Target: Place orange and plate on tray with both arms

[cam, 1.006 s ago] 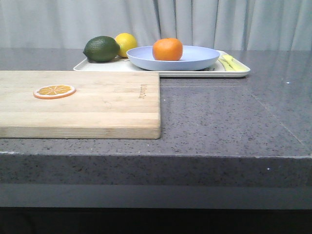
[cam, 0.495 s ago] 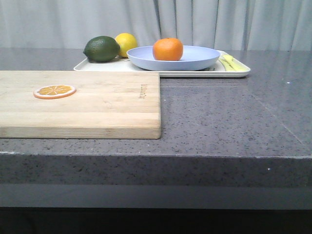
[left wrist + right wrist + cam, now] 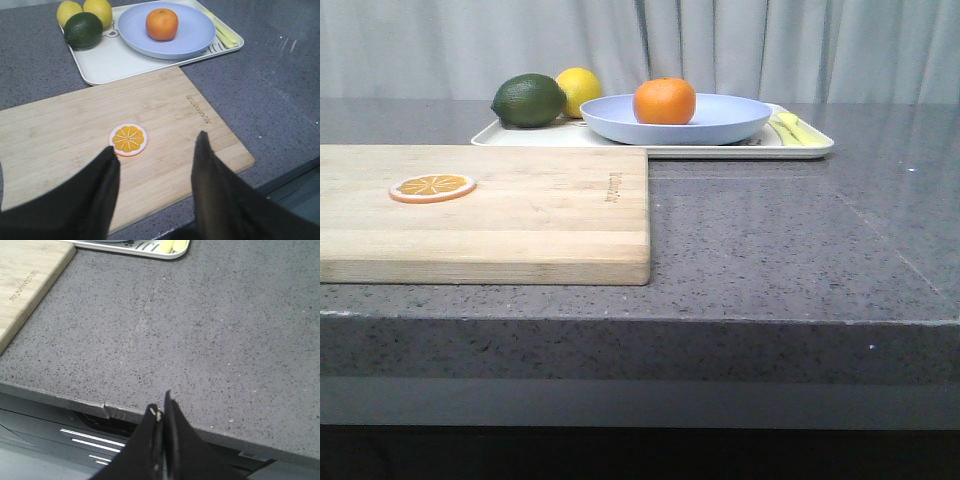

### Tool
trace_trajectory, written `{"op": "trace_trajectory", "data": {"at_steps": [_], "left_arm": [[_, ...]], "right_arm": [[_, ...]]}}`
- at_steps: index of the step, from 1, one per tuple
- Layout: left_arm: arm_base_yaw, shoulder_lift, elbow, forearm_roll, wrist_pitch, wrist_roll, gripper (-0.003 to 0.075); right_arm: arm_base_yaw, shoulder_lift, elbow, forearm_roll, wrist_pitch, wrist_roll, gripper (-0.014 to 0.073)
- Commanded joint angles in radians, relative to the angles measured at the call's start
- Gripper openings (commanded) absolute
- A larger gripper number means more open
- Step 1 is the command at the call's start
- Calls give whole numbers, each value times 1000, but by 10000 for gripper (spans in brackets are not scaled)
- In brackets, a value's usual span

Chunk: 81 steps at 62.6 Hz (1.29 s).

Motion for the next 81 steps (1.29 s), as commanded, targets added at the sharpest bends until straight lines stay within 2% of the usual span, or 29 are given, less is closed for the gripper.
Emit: {"op": "trace_trajectory", "data": {"at_steps": [1, 9, 51, 60, 73, 81], "left_arm": [[4, 0, -25, -17, -72, -6, 122], [4, 0, -25, -17, -75, -6, -22], [10, -29, 8, -21, -97, -6, -20], [105, -124, 100, -16, -156, -6, -20], [296, -323, 344, 27, -405, -6, -20], [377, -434, 513, 27, -541, -6, -20]], "right_arm": [[-2, 8, -24, -5, -65, -9, -120], [-2, 8, -24, -5, -64, -9, -118], [-2, 8, -24, -5, -64, -9, -118], [-2, 8, -24, -5, -65, -9, -118], [-2, 8, -24, -5, -65, -9, -118], [-2, 8, -24, -5, -65, -9, -118]]}}
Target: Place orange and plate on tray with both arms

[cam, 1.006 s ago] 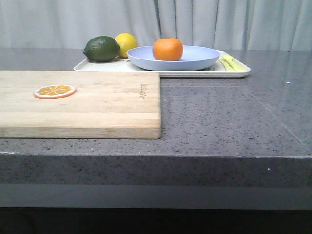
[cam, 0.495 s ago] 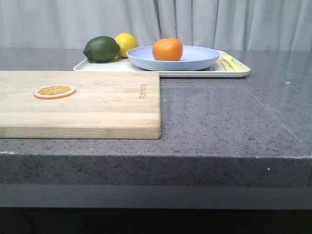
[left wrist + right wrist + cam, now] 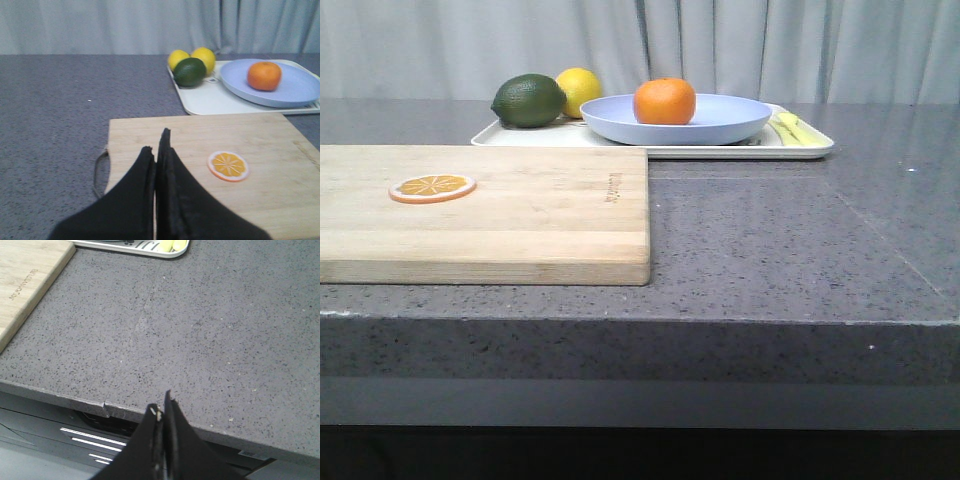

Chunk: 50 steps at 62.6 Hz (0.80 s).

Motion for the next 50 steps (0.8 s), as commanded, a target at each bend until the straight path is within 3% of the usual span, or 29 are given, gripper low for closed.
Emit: {"op": "trace_trajectory", "data": {"at_steps": [1, 14, 34, 50], "left_arm": [[42, -49, 79, -2, -175, -6, -20], [74, -177, 301, -15, -321, -6, -20], [74, -284, 475, -70, -474, -6, -20], [76, -282, 473, -72, -433, -6, -20]], "right_arm": [[-2, 8, -24, -5, -69, -9, -118], [-2, 8, -24, -5, -69, -9, -118], [-2, 8, -24, -5, -69, -9, -118], [-2, 6, -24, -5, -69, -9, -118]]}}
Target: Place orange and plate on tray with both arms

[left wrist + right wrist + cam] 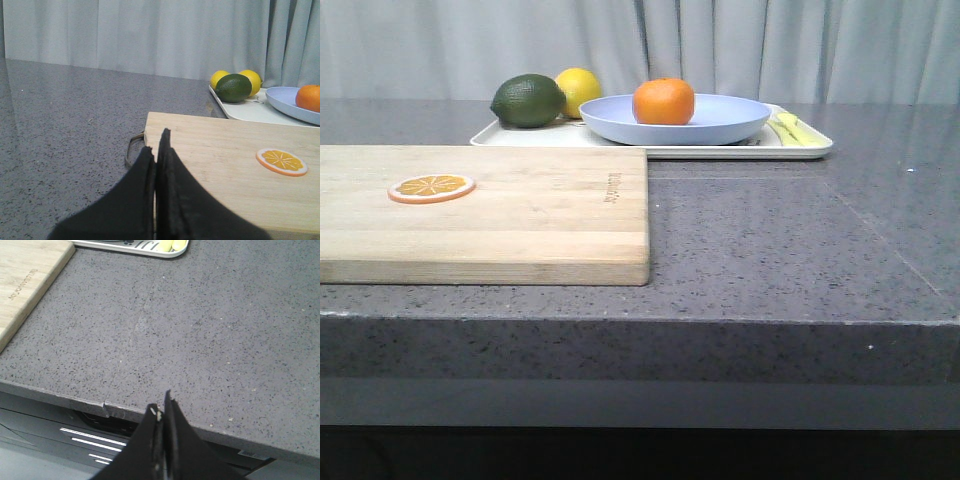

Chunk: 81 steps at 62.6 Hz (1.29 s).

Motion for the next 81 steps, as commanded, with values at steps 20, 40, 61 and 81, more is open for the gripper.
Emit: {"op": "trace_trajectory", "data": {"at_steps": [20, 40, 61, 81], "left_arm": [[1, -19, 26, -9, -72, -6, -20], [1, -19, 26, -9, -72, -6, -20], [0, -19, 26, -9, -72, -6, -20], [-12, -19, 26, -9, -72, -6, -20]], "right_arm": [[-2, 6, -24, -5, -69, -9, -118], [-2, 6, -24, -5, -69, -9, -118], [-2, 6, -24, -5, -69, -9, -118], [-2, 6, -24, -5, -69, -9, -118]]}}
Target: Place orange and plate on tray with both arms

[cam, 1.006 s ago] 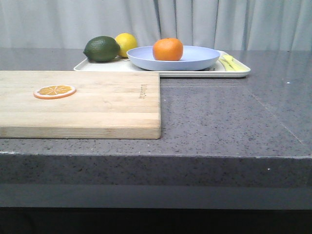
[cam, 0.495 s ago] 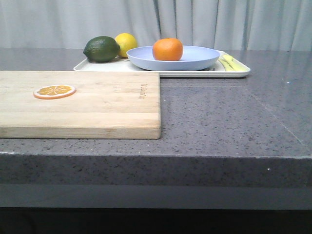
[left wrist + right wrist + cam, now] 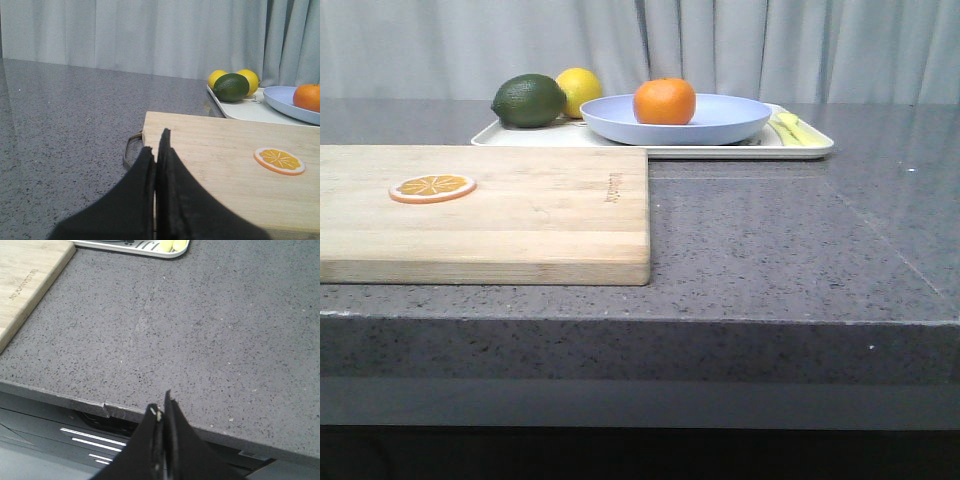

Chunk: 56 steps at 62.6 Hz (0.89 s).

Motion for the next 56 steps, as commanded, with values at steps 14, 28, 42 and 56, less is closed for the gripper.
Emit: {"op": "trace_trajectory", "data": {"at_steps": [14, 28, 42, 56], "left_arm": [[-8, -19, 26, -8, -72, -6, -20], [-8, -19, 26, -8, -72, -6, -20], [-8, -19, 26, -8, -72, -6, -20], [-8, -19, 26, -8, -72, -6, -20]], "right_arm": [[-2, 6, -24, -5, -69, -9, -118], [-35, -68, 65, -82, -261, -14, -117], [-61, -259, 384, -83, -654, -39, -117], [-71, -392, 620, -83, -842, -39, -117]]}}
